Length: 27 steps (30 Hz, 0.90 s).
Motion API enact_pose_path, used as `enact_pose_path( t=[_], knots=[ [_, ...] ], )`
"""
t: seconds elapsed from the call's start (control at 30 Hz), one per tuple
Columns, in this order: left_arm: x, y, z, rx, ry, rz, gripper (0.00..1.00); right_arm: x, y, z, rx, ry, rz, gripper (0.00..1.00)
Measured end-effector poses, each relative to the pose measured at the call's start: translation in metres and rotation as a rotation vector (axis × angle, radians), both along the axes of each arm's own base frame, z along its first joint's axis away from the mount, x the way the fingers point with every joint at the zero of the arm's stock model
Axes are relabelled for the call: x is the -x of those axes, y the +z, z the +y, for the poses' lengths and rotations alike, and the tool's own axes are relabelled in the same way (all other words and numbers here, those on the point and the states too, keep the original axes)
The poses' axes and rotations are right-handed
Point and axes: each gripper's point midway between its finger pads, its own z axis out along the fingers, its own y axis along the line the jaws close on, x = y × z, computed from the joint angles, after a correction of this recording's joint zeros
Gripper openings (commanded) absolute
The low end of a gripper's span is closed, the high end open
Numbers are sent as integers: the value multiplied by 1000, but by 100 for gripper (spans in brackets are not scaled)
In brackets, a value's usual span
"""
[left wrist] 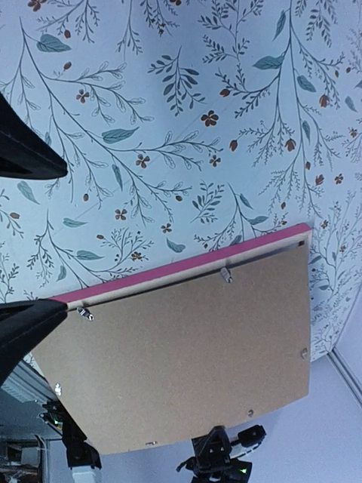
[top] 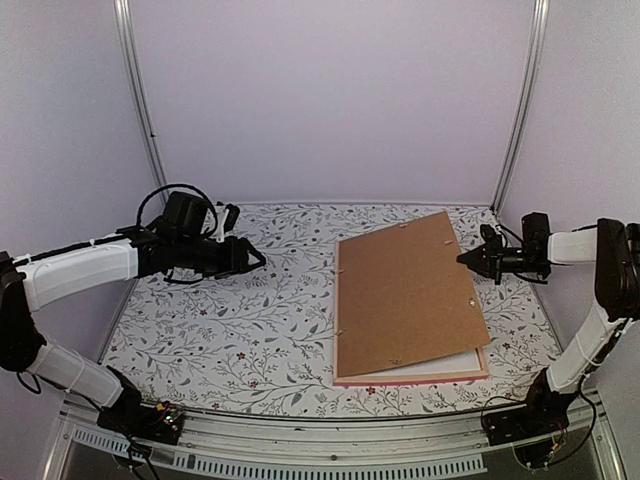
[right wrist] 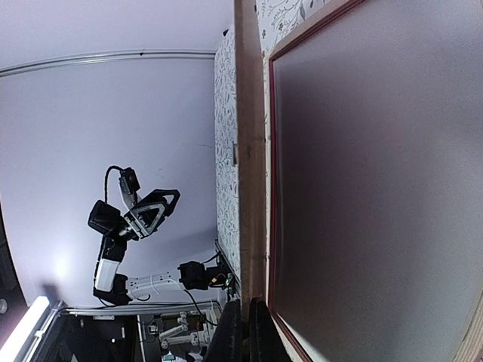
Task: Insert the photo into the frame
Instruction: Place the backboard next to the photo.
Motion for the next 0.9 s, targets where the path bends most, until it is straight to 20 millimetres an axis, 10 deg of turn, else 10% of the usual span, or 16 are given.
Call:
enact_pose_path(
  t=[0.9],
  knots=[
    [0, -7, -2, -8, -12, 13, 57, -13, -23, -6, 61, 9, 17, 0]
  ],
)
